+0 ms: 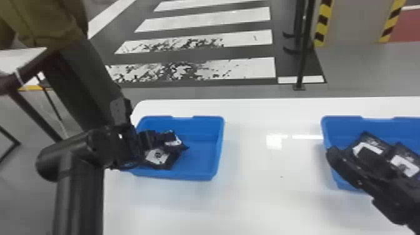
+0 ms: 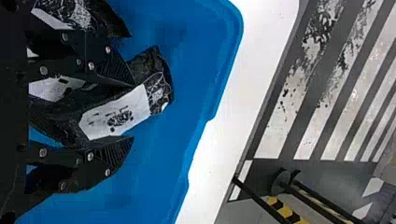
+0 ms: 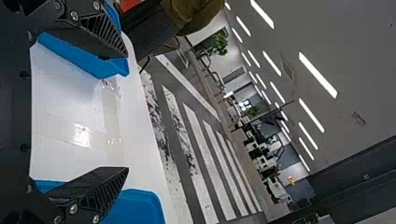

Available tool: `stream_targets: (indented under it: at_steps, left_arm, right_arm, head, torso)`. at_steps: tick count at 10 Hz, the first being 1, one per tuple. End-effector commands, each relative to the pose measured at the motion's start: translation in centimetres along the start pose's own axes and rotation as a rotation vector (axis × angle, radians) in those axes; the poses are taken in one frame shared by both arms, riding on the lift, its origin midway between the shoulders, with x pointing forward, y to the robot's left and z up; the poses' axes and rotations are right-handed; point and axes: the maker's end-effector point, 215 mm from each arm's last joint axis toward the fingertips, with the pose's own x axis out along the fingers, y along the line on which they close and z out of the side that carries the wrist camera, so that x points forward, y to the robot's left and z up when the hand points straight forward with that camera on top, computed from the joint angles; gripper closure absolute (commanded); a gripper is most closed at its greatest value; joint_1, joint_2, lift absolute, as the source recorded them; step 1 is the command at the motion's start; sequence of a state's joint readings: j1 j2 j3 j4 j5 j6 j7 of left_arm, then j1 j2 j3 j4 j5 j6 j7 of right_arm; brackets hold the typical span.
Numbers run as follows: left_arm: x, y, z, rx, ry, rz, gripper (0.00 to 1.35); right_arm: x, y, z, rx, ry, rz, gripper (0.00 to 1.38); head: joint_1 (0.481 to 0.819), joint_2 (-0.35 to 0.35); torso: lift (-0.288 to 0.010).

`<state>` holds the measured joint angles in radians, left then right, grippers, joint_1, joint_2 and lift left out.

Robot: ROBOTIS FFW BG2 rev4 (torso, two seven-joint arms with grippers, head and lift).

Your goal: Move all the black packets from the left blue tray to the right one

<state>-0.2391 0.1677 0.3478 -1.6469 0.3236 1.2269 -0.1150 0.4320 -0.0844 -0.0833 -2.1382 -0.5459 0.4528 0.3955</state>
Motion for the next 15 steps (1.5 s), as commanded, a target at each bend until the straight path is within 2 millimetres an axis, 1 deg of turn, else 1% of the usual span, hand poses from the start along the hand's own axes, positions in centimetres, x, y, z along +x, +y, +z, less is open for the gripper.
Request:
stream_targets:
  at_steps: [1,2,3,4,6,7,8,9,10,11,12,13,14,15]
  left_arm:
    - [0.3,-0.3,-1.4,-0.016,0.037,-0.014,0.79]
    - [0.4,-0.1,-1.4,-0.012,0.036,-0.005,0.72]
    - [0.3,0.7,-1.5,0.011,0.054,0.032,1.02]
    - [0.3,1.3,-1.3,0.015,0.044,0.052,1.19]
    - [0.2,2.7,-1.5,0.024,0.038,0.092,1.20]
    - [0.3,2.3,-1.4,0.027,0.011,0.070,1.20]
    - [-0.6,1.6,-0.7,0.049,-0.021,0.051,1.20]
    - [-2.5,0.6,0.1,0.083,-0.075,0.038,1.20]
    - [-4.3,-1.0,0.8,0.115,-0.135,0.004,1.20]
    - [-5.7,-3.0,0.9,0.138,-0.169,-0.045,1.20]
    - [-7.0,-4.5,0.9,0.164,-0.198,-0.077,1.20]
    - [-7.2,-5.3,0.3,0.169,-0.188,-0.096,1.20]
    - [-7.1,-4.6,-0.3,0.170,-0.161,-0.076,1.18]
    - [-7.0,-3.8,-0.4,0.167,-0.157,-0.053,0.88]
  right_arm:
    - [0.0,0.0,-0.3,0.014,0.007,0.004,0.17]
    - [0.0,0.1,-0.5,0.020,0.010,0.007,0.17]
    - [0.1,0.1,-0.7,0.028,0.014,0.012,0.17]
    - [0.1,0.0,-0.9,0.041,0.015,0.015,0.17]
    - [0.2,0.1,-1.1,0.054,0.016,0.020,0.17]
    - [0.1,0.1,-1.3,0.061,0.020,0.022,0.17]
    - [0.1,0.2,-1.5,0.071,0.024,0.026,0.17]
    - [0.1,0.4,-1.3,0.068,0.020,0.032,0.17]
    - [0.1,0.4,-1.2,0.067,0.019,0.033,0.17]
    - [0.1,0.6,-1.0,0.067,0.016,0.037,0.17]
    - [0.2,0.6,-0.9,0.068,0.014,0.040,0.17]
    - [0.3,0.7,-0.9,0.075,0.013,0.043,0.17]
    - [0.4,0.7,-1.0,0.079,0.015,0.046,0.17]
    - [0.5,0.8,-1.1,0.080,0.018,0.049,0.17]
  head:
    - [0.695,0.234]
    - [0.695,0.233]
    - [0.695,0.231]
    - [0.695,0.234]
    - [0.695,0.252]
    - [0.695,0.261]
    - [0.695,0.263]
    - [0.695,0.262]
    - [0.695,0.260]
    - [0.695,0.255]
    - [0.695,0.243]
    - [0.695,0.228]
    - [0.695,0.216]
    - [0.695,0.214]
  torso:
    - [-0.140]
    - [-0.140]
    - [-0.140]
    - [-0.140]
    - [-0.140]
    - [-0.140]
    - [-0.140]
    - [-0.140]
    - [-0.140]
    - [-0.140]
    - [-0.140]
    - [-0.140]
    - [-0.140]
    - [-0.140]
